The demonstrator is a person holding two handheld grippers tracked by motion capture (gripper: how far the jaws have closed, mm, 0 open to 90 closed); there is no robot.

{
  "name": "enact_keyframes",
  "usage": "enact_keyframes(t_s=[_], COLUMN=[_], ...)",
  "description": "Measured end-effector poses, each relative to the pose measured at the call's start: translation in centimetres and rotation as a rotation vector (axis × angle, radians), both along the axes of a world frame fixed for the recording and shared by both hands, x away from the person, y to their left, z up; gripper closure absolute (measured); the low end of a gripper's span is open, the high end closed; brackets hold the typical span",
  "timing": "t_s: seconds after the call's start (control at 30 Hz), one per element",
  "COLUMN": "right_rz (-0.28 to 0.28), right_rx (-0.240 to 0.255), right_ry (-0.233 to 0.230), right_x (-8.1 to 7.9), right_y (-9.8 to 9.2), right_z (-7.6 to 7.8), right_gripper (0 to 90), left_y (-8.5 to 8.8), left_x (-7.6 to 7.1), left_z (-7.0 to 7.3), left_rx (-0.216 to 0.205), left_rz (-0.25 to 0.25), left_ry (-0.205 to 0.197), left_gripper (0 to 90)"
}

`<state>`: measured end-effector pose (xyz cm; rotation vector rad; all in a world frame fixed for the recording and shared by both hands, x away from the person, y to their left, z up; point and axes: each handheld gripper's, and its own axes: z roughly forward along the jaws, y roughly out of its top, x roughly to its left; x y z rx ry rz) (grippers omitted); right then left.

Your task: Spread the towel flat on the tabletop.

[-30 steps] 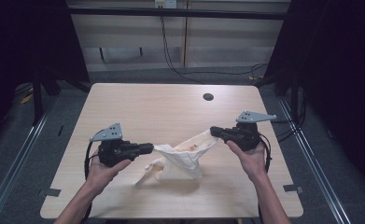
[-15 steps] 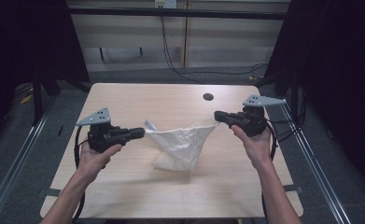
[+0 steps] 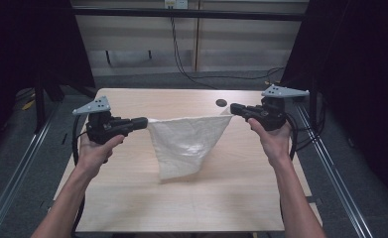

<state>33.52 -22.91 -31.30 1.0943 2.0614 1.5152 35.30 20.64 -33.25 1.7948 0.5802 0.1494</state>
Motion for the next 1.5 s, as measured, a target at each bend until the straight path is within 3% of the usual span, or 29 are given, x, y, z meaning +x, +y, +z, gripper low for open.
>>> enact_keyframes(t_s=[0.1,0.47,0.63,0.73,0.87,1.0,1.17,1.3,1.5], right_rz=[-0.012,-0.042,-0.064,-0.070,-0.064,-0.049,-0.034,-0.024,-0.005], right_rx=[0.012,0.007,0.008,0.009,0.002,-0.004,0.002,-0.046,-0.064], right_ry=[0.006,-0.002,-0.003,-0.010,-0.005,0.004,0.028,0.042,0.086], right_x=[0.4,2.0,3.2,3.7,3.4,2.3,0.5,-0.6,-2.2], right_y=[-0.3,0.2,0.2,0.2,0.2,0.1,0.0,0.3,0.3], right_z=[0.2,1.9,2.9,3.5,2.8,1.0,-1.3,-2.5,-4.9], right_gripper=[87.7,87.7,87.7,87.7,87.8,87.8,87.9,87.8,87.8], left_y=[-0.1,-0.3,-0.1,-0.1,-0.3,-0.3,-0.5,-0.5,-0.2], left_x=[0.8,3.9,5.3,5.4,4.9,3.8,2.0,1.0,-0.3], left_z=[0.5,2.9,4.3,4.7,3.5,1.9,-0.1,-1.5,-4.0], left_rx=[0.022,0.029,0.023,0.031,0.065,0.049,0.060,0.077,0.087], left_rz=[0.012,0.085,0.093,0.090,0.077,0.059,0.029,0.015,0.002], left_ry=[0.001,-0.020,-0.038,-0.054,-0.040,-0.011,-0.005,0.004,0.037], left_gripper=[87.5,87.6,87.6,87.6,87.6,87.6,87.6,87.6,87.5])
